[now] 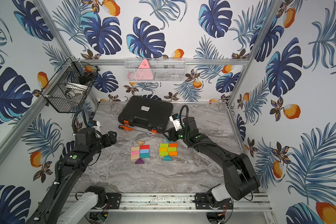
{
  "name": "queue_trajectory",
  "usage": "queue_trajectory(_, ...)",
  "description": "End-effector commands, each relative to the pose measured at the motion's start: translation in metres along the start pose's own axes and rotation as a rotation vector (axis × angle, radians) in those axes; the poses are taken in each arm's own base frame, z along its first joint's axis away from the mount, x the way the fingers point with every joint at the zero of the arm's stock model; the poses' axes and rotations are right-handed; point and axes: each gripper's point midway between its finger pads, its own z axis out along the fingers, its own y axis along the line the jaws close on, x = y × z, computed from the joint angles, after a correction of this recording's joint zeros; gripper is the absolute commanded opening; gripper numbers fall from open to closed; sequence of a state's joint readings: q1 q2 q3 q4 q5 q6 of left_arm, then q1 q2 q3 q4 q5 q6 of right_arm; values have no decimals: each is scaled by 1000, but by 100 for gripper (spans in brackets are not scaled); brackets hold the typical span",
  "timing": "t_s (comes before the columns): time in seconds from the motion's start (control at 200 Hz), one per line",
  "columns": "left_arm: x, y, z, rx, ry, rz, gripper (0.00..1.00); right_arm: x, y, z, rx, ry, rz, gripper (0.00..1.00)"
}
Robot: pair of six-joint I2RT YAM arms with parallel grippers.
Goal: Assemble a piece of candy with building blocks
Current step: Reset both arms
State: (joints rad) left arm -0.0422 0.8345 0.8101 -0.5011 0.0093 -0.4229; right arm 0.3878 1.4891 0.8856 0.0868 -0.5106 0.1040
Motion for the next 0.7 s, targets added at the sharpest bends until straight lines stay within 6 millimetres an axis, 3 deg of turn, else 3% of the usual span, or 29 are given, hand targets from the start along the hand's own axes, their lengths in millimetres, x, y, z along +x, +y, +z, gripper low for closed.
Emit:
queue_trajectory(0.0, -6, -11, 1, 57, -14, 31, 86, 13, -13, -2, -52, 50, 17, 63)
queue_trajectory(0.13, -6, -5, 3, 20, -7, 72, 86, 10, -25, -2, -46, 47, 33, 63)
queue_trajectory(0.235, -10, -6, 9, 34, -64, 70, 86, 4, -44, -16, 56, -34, 37, 65)
queue_trajectory(0.315, -26, 0, 18, 18, -189, 18, 87, -5, -72, -38, 212, -134, 62, 69)
queue_trajectory(0.335, -33, 0, 22, 21, -238, 4, 97, -6, -80, -44, 256, -159, 72, 70)
queue_trajectory(0.37, -37, 5, 31, 16, -312, -16, 99, -8, -91, -57, 325, -200, 84, 71)
queue_trajectory(0.485, -32, 31, 59, -110, -369, 9, 99, 1, -116, -97, 544, -273, 38, 75)
queue_trajectory(0.696, -18, 41, 63, -206, -485, 150, 99, 34, -169, -153, 927, -429, 59, 89)
